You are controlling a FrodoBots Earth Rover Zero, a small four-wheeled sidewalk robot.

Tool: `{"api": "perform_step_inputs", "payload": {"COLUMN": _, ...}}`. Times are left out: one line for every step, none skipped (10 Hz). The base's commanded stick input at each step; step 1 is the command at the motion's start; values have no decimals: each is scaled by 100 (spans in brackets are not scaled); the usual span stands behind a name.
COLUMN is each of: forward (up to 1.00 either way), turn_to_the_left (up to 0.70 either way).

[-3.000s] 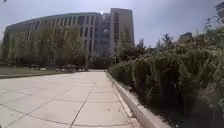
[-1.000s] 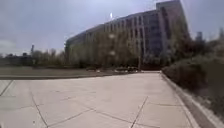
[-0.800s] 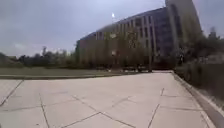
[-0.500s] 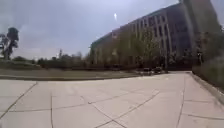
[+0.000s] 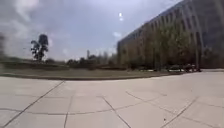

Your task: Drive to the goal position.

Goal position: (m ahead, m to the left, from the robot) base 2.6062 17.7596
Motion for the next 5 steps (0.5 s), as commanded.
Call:
{"api": "perform_step_inputs", "payload": {"forward": 70, "turn_to_the_left": 35}}
{"api": "perform_step_inputs", "payload": {"forward": 70, "turn_to_the_left": 35}}
{"api": "perform_step_inputs", "payload": {"forward": 70, "turn_to_the_left": 35}}
{"api": "perform_step_inputs", "payload": {"forward": 70, "turn_to_the_left": 35}}
{"api": "perform_step_inputs", "payload": {"forward": 70, "turn_to_the_left": 35}}
